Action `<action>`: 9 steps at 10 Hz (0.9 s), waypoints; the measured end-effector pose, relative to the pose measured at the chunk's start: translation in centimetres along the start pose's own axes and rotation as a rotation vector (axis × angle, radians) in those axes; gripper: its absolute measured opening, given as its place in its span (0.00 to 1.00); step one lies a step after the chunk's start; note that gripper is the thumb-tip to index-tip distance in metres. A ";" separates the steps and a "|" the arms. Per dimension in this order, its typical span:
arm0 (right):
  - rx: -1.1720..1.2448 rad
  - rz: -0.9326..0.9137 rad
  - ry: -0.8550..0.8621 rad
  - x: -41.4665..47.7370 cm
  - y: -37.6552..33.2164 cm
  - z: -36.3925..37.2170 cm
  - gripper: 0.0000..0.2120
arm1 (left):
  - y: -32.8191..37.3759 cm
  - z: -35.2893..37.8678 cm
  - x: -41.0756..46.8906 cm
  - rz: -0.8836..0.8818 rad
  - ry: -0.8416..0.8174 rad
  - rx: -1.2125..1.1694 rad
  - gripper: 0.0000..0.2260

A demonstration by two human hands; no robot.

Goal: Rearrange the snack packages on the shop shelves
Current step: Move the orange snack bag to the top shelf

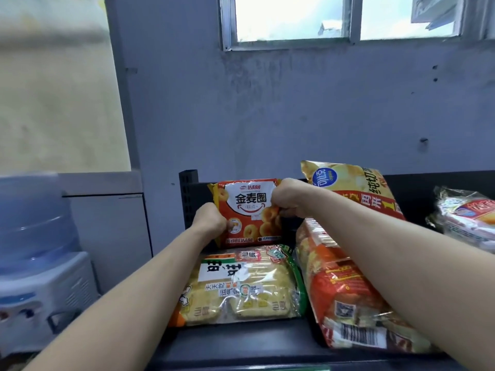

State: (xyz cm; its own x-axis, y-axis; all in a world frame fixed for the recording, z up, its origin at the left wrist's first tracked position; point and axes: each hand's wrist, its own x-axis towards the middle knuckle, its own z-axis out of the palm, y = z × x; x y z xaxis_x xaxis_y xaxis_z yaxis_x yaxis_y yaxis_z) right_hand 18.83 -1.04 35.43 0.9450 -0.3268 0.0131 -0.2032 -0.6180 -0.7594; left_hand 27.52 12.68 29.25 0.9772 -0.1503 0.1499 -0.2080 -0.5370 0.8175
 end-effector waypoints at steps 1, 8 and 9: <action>-0.019 0.048 0.055 -0.1 0.0 0.3 0.04 | -0.1 -0.1 0.6 0.018 -0.010 0.034 0.15; -0.232 -0.304 0.186 -8.2 -0.3 0.7 0.11 | 4.7 -2.9 -10.7 0.341 -0.090 -0.019 0.09; -0.263 -0.348 0.190 -10.3 0.5 0.2 0.13 | 4.9 -3.2 -13.0 0.354 -0.110 -0.022 0.11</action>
State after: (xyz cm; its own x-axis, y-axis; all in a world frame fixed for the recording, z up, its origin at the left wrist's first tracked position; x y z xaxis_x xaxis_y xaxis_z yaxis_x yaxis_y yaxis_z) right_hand 9.10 2.20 34.81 0.9098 -0.1780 0.3750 0.0359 -0.8663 -0.4983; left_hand 13.97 14.66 33.08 0.8342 -0.4124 0.3662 -0.5304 -0.4181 0.7375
